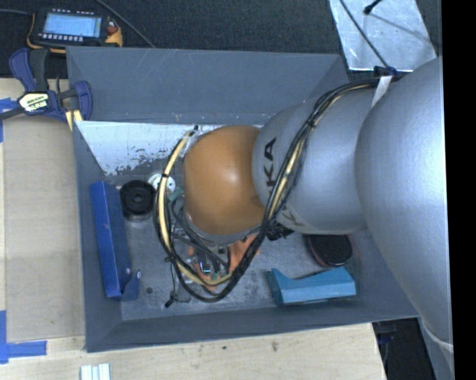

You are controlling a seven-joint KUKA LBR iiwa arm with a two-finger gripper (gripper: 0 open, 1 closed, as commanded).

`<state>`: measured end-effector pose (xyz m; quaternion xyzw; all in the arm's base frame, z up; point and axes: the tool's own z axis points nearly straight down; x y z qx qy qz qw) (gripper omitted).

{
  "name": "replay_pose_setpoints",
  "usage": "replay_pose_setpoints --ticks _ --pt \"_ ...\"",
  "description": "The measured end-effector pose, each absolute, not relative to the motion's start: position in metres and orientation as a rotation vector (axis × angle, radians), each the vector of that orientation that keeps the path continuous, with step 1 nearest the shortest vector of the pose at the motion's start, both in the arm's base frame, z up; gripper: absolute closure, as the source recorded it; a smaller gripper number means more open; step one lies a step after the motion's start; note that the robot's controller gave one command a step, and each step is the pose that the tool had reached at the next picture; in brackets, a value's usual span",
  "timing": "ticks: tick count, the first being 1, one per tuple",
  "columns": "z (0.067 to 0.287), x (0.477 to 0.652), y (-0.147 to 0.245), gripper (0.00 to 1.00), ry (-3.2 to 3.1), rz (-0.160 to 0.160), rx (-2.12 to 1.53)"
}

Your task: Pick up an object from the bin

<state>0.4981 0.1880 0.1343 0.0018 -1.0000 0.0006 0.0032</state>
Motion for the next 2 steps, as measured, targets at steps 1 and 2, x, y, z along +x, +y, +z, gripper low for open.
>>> replay_pose_setpoints --ticks 1,2 --pt "0.139 0.5 0.187 0.0 -3.143 -0.001 0.0" --pt "0.099 0.523 0.136 0.0 -3.146 -0.004 -0.079"
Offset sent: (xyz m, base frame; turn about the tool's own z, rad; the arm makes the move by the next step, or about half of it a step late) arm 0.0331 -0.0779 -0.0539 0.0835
